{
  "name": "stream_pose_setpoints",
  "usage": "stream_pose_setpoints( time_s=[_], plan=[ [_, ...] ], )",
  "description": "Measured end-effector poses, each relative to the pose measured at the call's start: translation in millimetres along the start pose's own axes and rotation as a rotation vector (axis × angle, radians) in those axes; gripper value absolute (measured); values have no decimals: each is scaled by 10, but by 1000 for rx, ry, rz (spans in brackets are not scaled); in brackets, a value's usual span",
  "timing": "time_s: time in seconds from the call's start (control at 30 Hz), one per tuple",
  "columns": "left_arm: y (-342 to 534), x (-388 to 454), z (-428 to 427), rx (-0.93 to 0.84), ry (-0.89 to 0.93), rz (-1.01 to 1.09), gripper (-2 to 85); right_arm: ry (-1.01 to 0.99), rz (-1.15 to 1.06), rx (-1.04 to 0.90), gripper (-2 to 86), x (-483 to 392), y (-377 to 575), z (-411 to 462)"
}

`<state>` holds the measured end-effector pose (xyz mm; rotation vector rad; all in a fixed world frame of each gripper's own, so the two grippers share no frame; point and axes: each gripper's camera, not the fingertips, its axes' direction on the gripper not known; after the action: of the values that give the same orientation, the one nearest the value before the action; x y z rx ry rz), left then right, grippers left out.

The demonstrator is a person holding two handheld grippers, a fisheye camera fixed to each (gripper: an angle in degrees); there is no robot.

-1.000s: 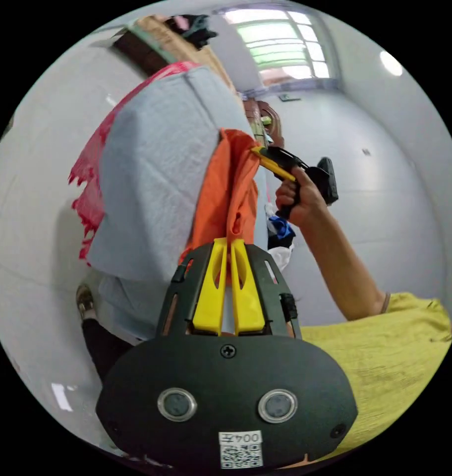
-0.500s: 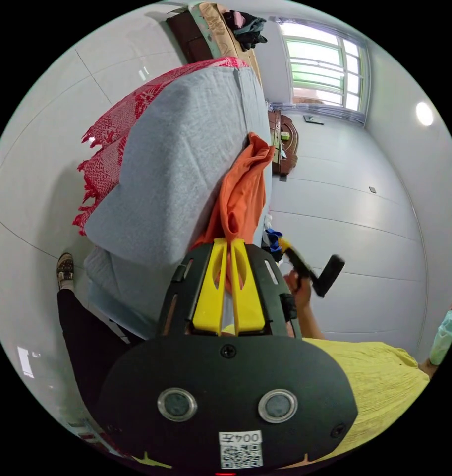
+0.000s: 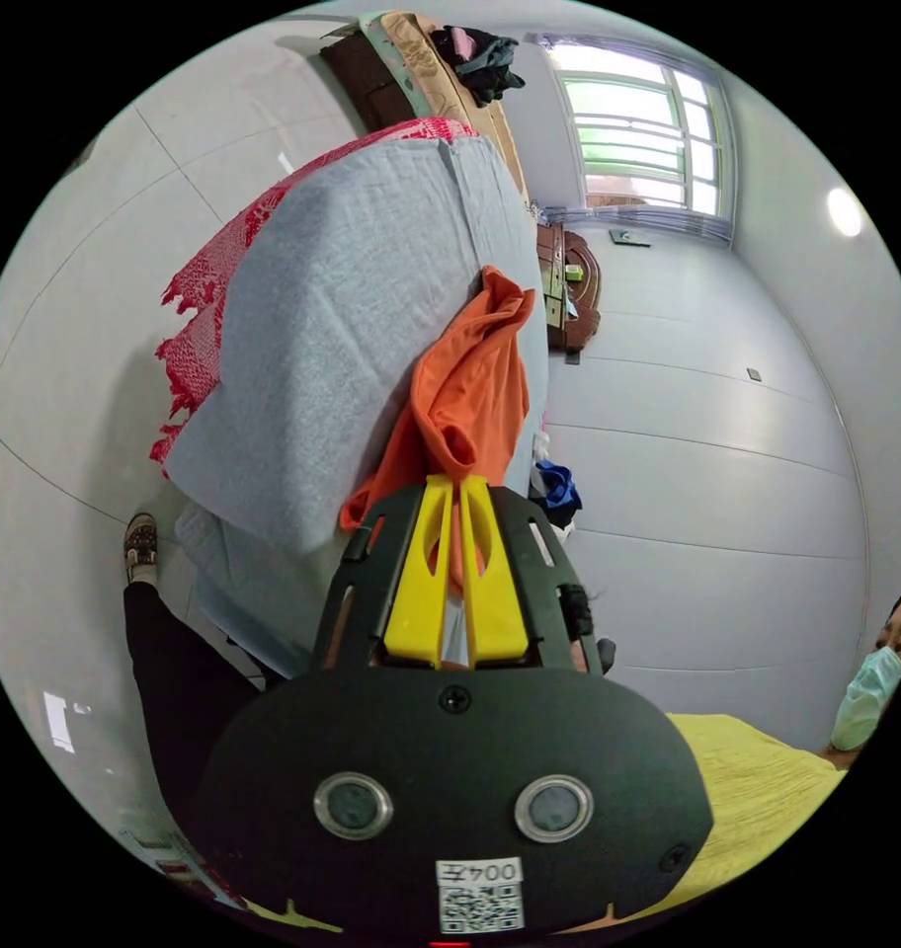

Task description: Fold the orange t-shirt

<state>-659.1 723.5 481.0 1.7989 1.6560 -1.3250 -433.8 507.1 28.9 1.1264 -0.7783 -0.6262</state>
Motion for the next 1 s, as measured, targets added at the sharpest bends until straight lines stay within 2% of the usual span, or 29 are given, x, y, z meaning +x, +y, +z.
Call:
stream_pose_setpoints(
  time_s=[0.2,0.3,0.43,0.53,0.73,1.0],
  plan=[
    [-131,-28,-69,11,-11,-22,9,107,-129,-14,57,-238,41,-173],
    [-206,-39,-73,16,-17,-40,9,145,-148,5,15,-229,131,-307],
    [-231,137,-81,18,2,14,10,45,54,112,-1,226,442,-787],
    [-276,4,6,-20,-31,-2,11,-87,186,91,-5,489,666,-672],
    [-321,-164,57,-1,-18,-17,10,-67,211,74,-5,561,857,-624],
    [-432,-305,156,-23,-6,-17,7,-176,285,-7,29,919,1092,-411]
  ],
)
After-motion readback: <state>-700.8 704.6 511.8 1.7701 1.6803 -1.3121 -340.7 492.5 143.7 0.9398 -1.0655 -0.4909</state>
